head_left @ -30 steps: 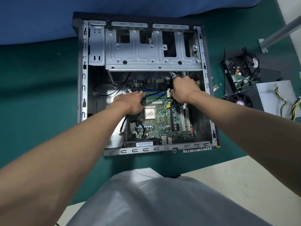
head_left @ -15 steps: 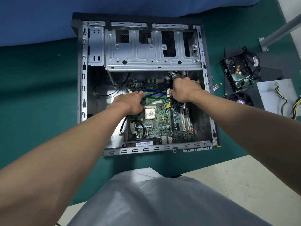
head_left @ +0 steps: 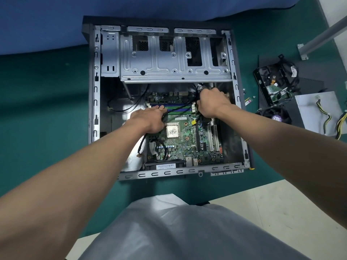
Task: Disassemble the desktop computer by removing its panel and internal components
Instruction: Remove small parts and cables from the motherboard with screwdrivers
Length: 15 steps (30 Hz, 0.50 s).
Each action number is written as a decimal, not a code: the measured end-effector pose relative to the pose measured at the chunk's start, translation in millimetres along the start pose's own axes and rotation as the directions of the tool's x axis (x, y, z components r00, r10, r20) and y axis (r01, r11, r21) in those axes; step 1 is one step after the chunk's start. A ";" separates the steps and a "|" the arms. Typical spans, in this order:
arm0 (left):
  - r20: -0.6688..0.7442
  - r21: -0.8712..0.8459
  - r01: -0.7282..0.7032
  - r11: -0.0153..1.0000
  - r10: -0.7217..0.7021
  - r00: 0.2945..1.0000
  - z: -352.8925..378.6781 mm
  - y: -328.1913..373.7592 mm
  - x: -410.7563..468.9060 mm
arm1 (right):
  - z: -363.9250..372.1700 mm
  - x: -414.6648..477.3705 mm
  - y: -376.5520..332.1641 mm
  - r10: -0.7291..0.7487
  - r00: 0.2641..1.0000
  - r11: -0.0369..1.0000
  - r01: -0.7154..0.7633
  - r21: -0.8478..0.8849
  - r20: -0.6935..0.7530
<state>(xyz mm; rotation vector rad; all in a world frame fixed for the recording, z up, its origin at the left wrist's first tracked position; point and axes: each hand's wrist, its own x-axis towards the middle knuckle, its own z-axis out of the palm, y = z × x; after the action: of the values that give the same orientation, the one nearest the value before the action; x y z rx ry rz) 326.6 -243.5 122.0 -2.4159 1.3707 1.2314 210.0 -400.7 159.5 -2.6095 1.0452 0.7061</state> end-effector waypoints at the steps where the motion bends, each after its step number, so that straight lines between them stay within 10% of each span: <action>1: 0.001 -0.001 0.000 1.000 0.000 1.000 -0.1 0.0 -0.1 | 0.2 0.5 0.3 -0.008 1.000 1.000 0.008 0.022 0.014; 15: 0.009 0.011 0.002 1.000 -0.002 1.000 0.2 0.5 -0.6 | 1.9 -2.8 0.8 0.052 0.999 0.992 -0.053 0.115 0.008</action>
<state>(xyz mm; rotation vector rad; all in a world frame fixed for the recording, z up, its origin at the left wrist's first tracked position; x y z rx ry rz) 326.0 -243.4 122.4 -2.4012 1.3688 1.2288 207.0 -399.0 159.2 -2.4897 1.1223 0.6427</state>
